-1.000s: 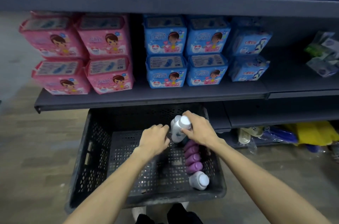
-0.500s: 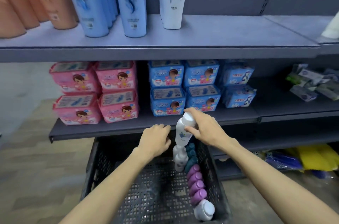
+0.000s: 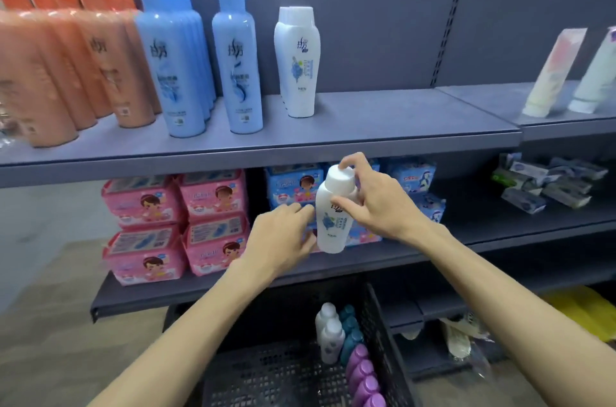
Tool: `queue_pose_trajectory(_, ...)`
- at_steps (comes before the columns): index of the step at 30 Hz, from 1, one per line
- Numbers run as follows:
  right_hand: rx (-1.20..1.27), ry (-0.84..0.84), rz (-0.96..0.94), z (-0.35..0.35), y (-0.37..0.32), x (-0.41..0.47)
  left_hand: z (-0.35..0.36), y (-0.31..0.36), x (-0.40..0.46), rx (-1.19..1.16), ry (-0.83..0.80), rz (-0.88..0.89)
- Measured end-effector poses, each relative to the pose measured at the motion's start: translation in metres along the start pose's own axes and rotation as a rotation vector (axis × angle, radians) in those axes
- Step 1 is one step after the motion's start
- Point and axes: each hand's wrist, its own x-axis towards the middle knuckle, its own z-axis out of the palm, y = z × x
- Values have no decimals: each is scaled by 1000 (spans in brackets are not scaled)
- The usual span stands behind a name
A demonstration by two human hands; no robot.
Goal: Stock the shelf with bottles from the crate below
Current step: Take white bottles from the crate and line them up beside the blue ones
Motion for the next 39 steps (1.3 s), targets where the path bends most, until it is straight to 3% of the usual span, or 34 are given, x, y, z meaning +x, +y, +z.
queue_pose_trajectory(11, 165, 121, -132, -110, -50, 77, -115, -15, 60, 76, 197, 59)
queue_pose_trajectory(18, 154, 121, -204, -140, -58, 123, -157, -37, 102, 140, 232, -23)
queue_pose_trajectory(29, 139, -17, -34, -109, -35, 162, -142, -53, 132, 160, 163, -132)
queue_pose_trajectory(34, 350, -30, 36, -79, -18, 136, -119, -50, 129, 146, 129, -146)
queue_pose_trajectory(39, 361, -24, 213, -40, -4, 121, -113, -55, 136, 161, 115, -145)
